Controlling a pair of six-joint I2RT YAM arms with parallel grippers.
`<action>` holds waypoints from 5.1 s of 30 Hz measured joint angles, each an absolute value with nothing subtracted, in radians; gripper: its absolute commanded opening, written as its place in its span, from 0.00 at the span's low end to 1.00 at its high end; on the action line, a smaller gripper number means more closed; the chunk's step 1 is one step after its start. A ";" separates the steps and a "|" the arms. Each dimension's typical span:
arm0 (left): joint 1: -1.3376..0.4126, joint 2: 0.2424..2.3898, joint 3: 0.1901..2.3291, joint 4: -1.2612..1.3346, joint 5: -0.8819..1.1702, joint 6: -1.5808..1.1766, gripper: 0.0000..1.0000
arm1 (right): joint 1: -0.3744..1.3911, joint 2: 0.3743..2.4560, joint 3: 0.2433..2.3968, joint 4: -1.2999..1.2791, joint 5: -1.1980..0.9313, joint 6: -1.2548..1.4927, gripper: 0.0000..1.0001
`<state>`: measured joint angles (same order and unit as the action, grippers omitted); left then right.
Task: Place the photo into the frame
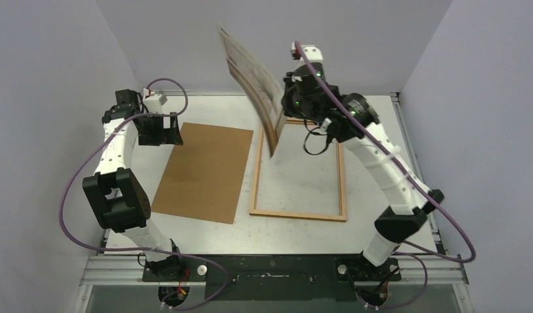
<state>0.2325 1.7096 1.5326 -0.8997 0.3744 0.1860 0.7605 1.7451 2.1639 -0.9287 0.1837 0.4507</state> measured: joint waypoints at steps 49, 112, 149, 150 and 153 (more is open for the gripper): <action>0.204 1.661 1.412 -0.901 0.404 0.173 0.93 | 1.106 2.073 1.956 -1.266 0.506 0.590 0.05; 0.069 1.659 1.435 -0.918 0.423 0.160 0.92 | 0.466 1.551 2.040 -1.408 0.639 0.484 0.05; 0.047 1.617 1.430 -0.931 0.405 0.143 0.92 | 1.071 2.110 1.906 -1.250 0.551 0.519 0.05; 0.047 1.617 1.429 -0.932 0.405 0.143 0.92 | 1.075 2.120 1.910 -1.246 0.550 0.514 0.05; 0.047 1.617 1.425 -0.931 0.405 0.144 0.92 | 1.081 2.137 1.916 -1.235 0.550 0.505 0.05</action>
<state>0.0475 1.6165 1.4246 -0.9306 0.4046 0.1436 1.0809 2.1368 1.9163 -1.2346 0.5495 0.5049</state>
